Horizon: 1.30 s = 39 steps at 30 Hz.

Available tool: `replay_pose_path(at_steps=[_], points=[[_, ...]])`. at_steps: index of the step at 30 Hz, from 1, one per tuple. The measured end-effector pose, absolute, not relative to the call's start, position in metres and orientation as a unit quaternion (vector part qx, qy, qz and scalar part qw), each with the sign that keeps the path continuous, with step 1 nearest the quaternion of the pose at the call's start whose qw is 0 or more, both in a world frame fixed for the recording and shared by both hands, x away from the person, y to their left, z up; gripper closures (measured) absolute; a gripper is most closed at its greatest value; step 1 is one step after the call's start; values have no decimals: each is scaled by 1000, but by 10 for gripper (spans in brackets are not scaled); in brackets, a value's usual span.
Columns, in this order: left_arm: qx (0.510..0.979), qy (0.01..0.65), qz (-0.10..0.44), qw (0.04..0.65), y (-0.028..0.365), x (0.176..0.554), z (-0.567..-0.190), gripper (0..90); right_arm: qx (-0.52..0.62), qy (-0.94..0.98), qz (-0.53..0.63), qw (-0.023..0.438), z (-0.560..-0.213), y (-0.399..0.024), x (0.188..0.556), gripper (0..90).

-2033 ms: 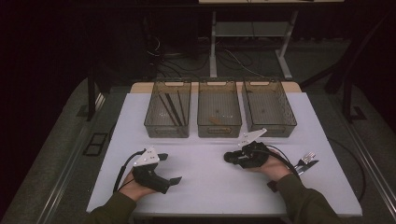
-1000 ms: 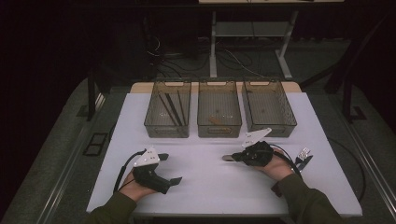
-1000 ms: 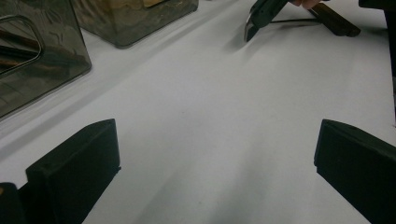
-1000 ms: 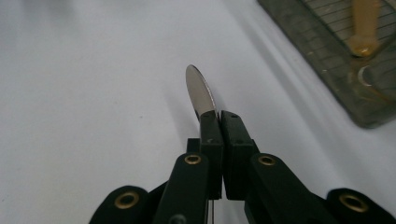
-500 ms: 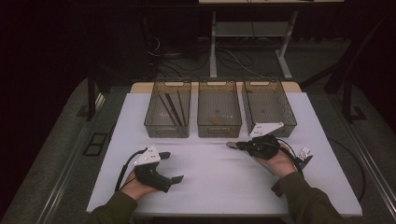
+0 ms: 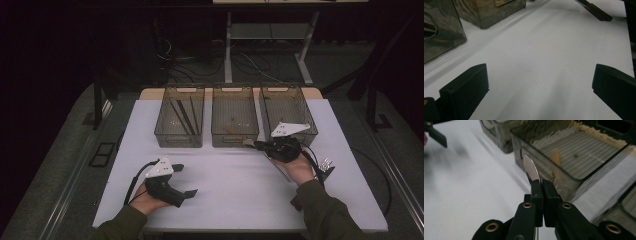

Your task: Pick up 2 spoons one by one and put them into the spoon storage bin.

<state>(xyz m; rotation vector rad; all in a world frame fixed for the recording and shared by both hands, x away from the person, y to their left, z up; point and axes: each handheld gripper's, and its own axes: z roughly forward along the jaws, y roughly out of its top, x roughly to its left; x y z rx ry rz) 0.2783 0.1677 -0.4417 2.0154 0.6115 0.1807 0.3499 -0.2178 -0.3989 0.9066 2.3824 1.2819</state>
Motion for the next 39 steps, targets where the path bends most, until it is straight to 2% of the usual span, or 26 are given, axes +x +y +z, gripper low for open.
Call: replay_pose_path(at_steps=[15,26,39], points=[[829,260,70,491,168,277,-441,0,344,788,486,158,-368,-217,373,881],[828,255,71,495,167,277,-440,0,353,781,479,190,-339,-191,406,881],[822,257,65,504,170,276,-438,0,378,763,476,217,-327,-162,456,881]])
